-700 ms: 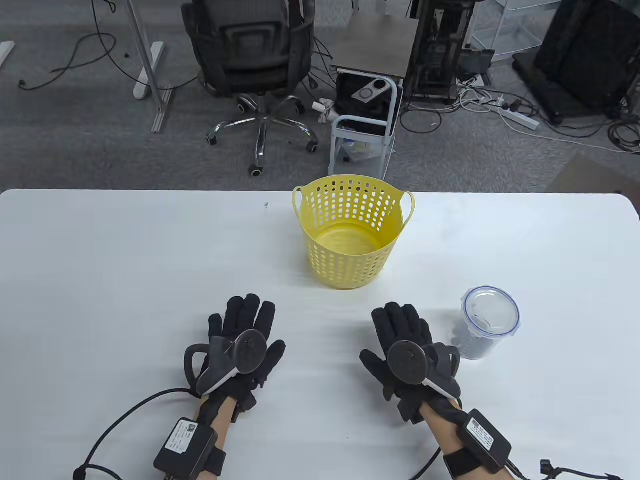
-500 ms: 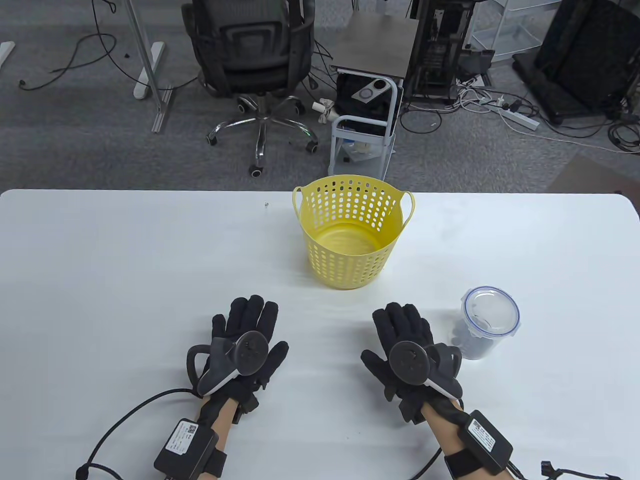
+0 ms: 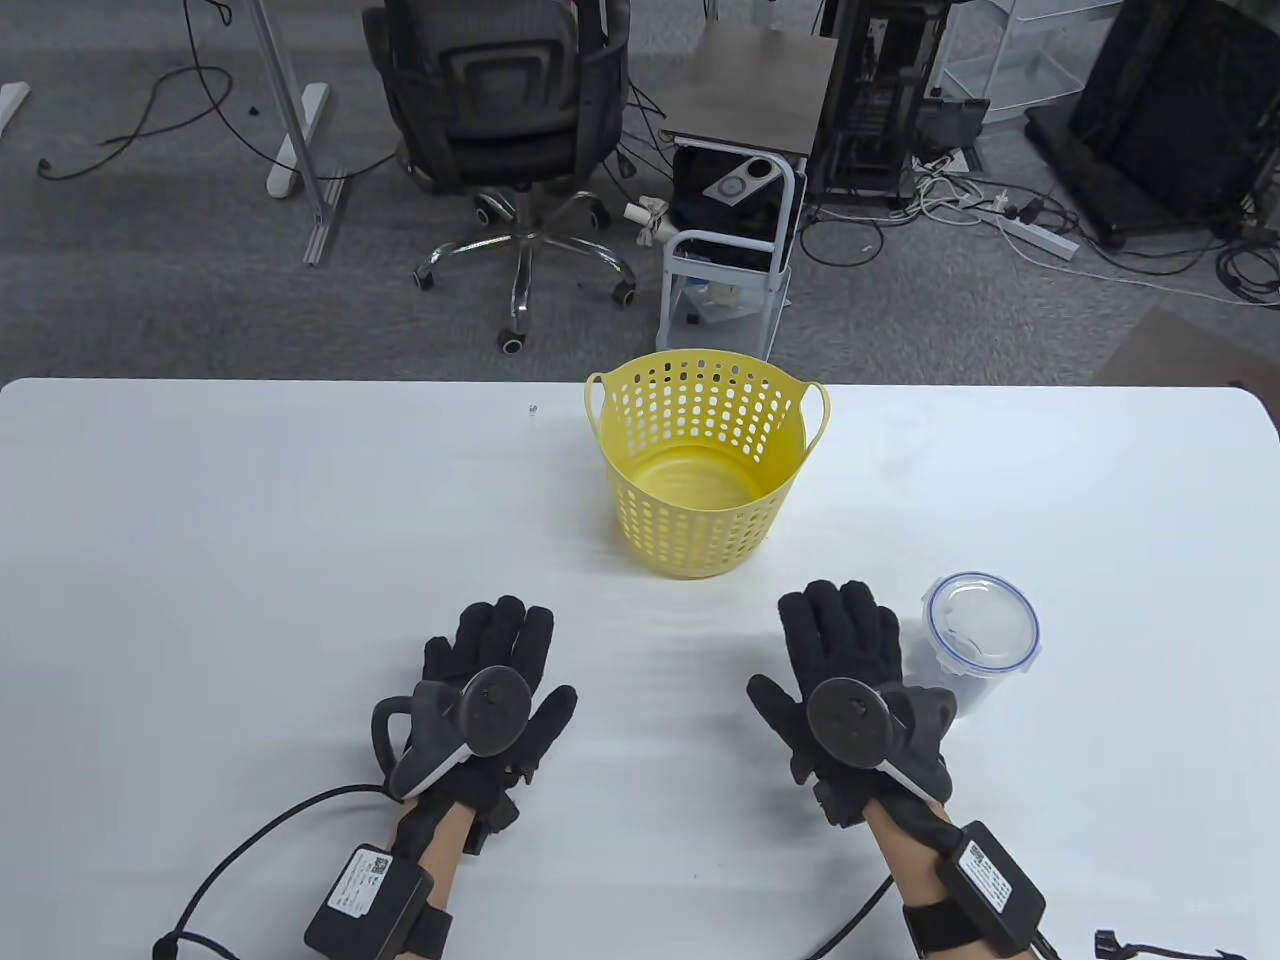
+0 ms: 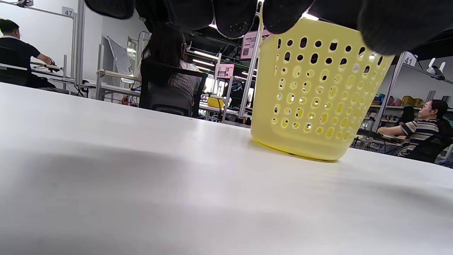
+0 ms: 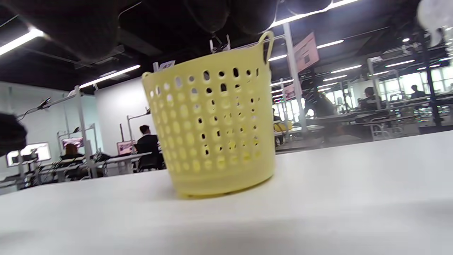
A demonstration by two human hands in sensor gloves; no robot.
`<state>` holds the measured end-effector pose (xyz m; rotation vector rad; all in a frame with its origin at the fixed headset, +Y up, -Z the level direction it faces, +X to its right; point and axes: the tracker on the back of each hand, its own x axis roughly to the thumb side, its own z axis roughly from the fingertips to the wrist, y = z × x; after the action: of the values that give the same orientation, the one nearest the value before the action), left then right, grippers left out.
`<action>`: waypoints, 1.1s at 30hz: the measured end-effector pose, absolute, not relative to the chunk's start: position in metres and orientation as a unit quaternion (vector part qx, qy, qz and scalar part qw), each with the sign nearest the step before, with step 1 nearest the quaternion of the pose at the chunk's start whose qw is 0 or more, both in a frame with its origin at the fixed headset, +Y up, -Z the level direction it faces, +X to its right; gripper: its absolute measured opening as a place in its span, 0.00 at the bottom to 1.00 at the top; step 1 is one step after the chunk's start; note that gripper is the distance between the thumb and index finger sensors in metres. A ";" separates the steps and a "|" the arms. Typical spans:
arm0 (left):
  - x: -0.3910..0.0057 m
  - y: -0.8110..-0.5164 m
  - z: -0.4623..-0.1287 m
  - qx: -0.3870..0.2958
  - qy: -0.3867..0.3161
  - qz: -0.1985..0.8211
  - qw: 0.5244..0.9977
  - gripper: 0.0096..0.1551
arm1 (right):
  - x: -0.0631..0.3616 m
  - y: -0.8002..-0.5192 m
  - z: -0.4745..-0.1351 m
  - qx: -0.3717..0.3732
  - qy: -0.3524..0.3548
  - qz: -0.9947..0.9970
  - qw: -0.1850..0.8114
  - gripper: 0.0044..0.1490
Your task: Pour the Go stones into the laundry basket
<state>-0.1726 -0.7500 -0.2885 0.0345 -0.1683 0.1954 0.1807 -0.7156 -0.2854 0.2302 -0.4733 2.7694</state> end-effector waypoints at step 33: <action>-0.168 -0.753 -0.283 -0.015 -0.096 0.113 0.989 0.50 | 0.277 -0.715 -0.302 -0.157 -0.178 0.957 0.168 0.60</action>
<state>-0.1680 -0.7531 -0.2831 -0.0295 -0.1936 0.2272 0.2771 -0.7153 -0.3025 -0.4472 -0.5062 2.7207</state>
